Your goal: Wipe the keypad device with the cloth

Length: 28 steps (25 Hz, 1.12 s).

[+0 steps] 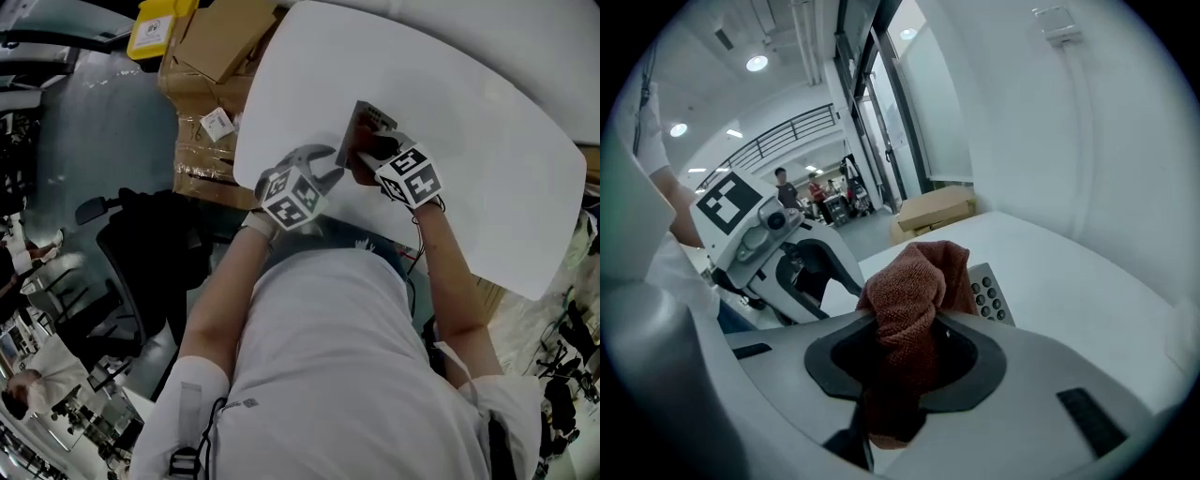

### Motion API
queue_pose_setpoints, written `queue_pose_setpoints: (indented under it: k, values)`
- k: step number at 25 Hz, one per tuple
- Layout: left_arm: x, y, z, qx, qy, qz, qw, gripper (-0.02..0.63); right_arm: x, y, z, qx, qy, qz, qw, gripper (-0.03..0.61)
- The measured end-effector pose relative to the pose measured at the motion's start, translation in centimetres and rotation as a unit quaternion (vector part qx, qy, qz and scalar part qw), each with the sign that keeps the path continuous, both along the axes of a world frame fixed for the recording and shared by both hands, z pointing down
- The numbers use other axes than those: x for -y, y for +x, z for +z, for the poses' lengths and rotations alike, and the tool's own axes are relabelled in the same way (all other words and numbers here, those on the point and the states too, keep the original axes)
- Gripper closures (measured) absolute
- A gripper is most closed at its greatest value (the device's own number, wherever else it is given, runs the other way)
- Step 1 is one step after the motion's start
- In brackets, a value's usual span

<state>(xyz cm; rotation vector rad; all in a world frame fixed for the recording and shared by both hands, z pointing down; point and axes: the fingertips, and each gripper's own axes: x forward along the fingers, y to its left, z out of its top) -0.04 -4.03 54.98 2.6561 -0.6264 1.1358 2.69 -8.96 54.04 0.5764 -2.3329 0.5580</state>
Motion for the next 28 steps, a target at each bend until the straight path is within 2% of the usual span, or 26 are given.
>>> queue_pose_setpoints:
  k: [3,13,28]
  values:
    - [-0.1,1.0,0.2,0.011,0.002,0.031,0.9995,0.468,0.4,-0.1,0.2,0.007,-0.008,0.005,1.0,0.477]
    - [0.0,1.2,0.5,0.046,0.026,0.063,0.9966,0.471,0.3,0.0,0.9,0.01,-0.032,0.036,0.999,0.477]
    - [0.2,1.1,0.6,0.039,0.018,0.057,0.9974,0.471,0.1,2.8,3.7,0.006,-0.081,0.077,0.994,0.477]
